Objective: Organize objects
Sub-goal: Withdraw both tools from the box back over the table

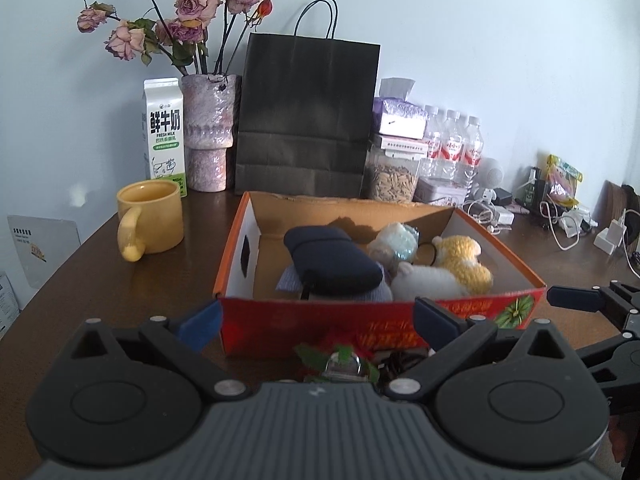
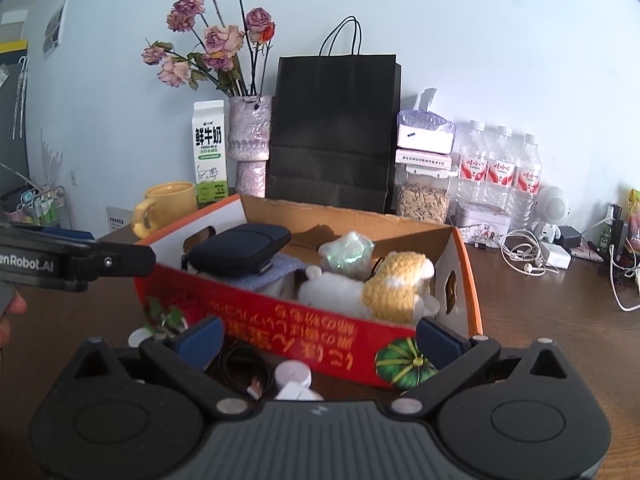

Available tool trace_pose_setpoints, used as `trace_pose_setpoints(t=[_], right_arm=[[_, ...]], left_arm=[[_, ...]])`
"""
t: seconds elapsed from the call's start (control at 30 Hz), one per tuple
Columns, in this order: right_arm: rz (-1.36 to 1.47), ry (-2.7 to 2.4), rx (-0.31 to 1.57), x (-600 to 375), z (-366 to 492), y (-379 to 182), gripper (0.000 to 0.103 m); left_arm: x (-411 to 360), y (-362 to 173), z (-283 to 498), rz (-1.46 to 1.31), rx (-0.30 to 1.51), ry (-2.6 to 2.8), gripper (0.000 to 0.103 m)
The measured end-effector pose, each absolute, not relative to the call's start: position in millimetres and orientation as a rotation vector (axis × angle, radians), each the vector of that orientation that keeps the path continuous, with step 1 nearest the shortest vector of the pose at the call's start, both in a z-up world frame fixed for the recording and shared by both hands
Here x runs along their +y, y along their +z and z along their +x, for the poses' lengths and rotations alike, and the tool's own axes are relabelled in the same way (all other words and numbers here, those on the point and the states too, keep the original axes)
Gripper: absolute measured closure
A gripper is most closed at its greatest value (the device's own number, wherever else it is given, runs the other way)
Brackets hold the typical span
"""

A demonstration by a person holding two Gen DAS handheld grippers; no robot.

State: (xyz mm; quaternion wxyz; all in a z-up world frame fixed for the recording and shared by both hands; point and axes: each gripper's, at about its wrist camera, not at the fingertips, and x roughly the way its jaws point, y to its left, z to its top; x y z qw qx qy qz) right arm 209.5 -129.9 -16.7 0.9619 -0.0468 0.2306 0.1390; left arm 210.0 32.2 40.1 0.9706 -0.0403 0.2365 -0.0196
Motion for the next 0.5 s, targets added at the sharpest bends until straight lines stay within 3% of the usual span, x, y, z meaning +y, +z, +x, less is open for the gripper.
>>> trace_pose_setpoints(t=[0.5], right_arm=[[-0.092, 0.291, 0.581, -131, 168, -50, 0.000]], left_arm=[[36, 5, 168, -0.063, 0.604, -0.052, 0.000]])
